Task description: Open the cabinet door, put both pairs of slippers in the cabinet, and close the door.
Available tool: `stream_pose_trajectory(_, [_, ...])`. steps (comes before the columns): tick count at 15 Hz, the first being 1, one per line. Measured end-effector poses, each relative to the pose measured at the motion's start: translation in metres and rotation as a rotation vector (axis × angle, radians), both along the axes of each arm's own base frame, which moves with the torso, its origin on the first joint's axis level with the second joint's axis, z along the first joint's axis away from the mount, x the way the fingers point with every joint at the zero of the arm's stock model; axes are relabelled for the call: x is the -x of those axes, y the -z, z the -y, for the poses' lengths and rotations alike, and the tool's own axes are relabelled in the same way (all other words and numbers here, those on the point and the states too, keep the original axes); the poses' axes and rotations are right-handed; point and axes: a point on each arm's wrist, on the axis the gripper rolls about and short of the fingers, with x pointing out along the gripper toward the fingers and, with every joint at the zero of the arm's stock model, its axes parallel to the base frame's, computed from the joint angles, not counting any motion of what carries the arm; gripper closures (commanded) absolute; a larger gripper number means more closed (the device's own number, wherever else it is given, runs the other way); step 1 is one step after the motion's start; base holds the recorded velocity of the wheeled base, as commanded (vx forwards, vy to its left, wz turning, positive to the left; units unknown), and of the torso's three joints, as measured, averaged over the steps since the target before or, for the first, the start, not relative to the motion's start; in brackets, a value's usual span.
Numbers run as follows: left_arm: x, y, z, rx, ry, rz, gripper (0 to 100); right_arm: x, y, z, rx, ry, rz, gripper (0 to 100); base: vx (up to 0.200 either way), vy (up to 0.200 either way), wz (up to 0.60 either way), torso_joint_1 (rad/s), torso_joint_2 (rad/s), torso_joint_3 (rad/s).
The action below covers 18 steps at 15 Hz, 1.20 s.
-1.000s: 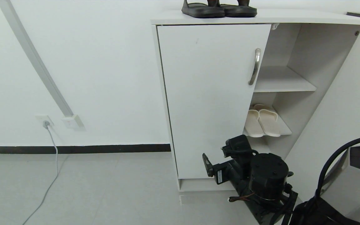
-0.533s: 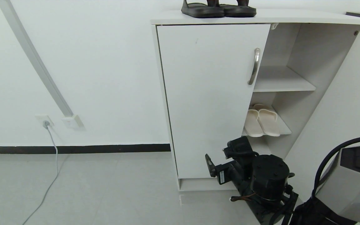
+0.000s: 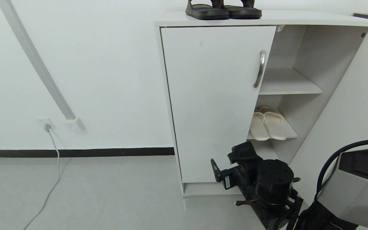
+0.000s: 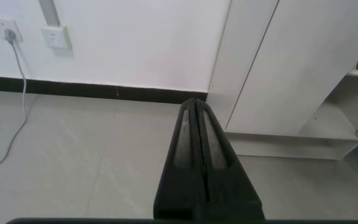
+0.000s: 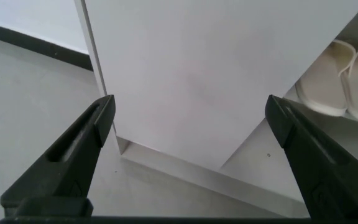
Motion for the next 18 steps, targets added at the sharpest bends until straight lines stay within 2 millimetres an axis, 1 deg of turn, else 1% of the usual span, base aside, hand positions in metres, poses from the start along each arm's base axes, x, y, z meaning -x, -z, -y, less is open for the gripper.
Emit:
stream_pose_trajectory(2, [0.0000, 0.0002, 0.0000, 0.000, 0.000, -0.002, 100, 0.0000, 0.0002, -0.0002, -0.001, 0.000, 0.001, 0, 0.000, 0.000, 0.00, 0.010, -0.17, -0.334])
stream_pose_trajectory(8, [0.0000, -0.0002, 0.0000, -0.001, 0.001, 0.001, 100, -0.0007, 0.0018, 0.0000, 0.004, 0.002, -0.003, 0, 0.000, 0.000, 0.00, 0.074, -0.49, -0.366])
stream_pose_trajectory(18, [0.0000, -0.0001, 0.0000, -0.001, 0.001, 0.000, 100, -0.0002, 0.0019, -0.0005, 0.004, -0.001, -0.003, 0, 0.000, 0.000, 0.00, 0.154, -0.48, -0.328])
